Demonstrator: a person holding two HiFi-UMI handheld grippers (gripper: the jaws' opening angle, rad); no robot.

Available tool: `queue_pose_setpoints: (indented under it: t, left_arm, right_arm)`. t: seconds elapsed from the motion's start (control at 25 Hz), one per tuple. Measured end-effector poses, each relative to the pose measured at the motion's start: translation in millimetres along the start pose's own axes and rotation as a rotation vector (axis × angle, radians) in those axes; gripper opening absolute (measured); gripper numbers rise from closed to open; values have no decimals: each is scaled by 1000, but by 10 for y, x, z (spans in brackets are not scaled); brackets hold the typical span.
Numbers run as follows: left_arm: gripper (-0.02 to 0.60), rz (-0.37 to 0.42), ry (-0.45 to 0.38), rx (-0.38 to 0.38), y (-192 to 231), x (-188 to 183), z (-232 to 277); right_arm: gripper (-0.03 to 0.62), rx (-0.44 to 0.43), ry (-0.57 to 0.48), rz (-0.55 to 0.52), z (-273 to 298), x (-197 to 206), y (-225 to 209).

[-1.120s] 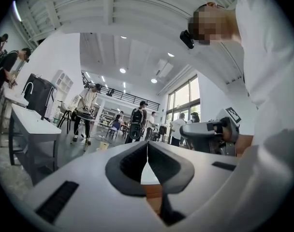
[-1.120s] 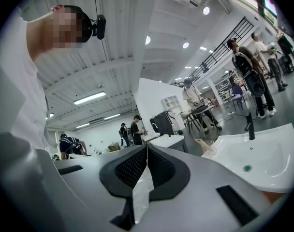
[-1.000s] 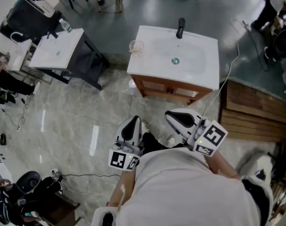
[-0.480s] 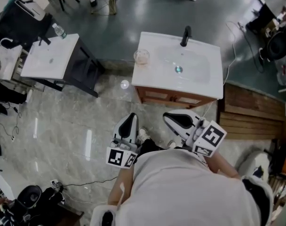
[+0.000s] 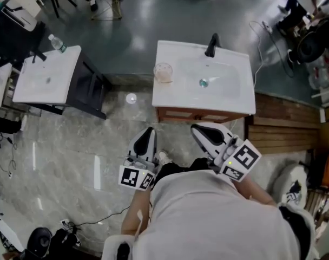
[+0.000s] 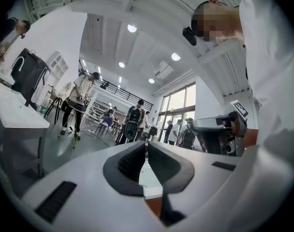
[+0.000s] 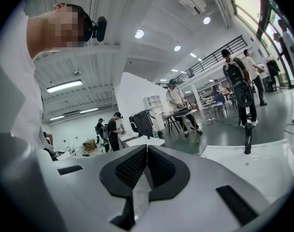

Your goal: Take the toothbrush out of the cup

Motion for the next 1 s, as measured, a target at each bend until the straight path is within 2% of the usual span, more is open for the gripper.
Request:
queue_pose_setpoints:
  t: [0.16,0.4,0.72,1.0]
  left_arm:
    - [14,2,12,-3,98,19,140]
    - [126,44,65,-41,154,149,443]
    - [212,227,121,-91,239,419,1121]
    - [253,374,217,-79,305,708,1653]
  right_arm:
    - [34,46,17,9,4,-12,-98]
    - [34,78,15,30,-31,-72,-345]
    - [34,53,-21,27,-195,-208,-782]
    - [34,82,-53,31,-396,-326,-1087]
Point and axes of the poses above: the fingertips, and each gripper's own axes: z forward along the fingers, y to its left, x out of its underside, the point moved 8 cm from there along -z, backward along the fingers, and after that the axes turned 14 degrees about -x, right-handed, at the moved point
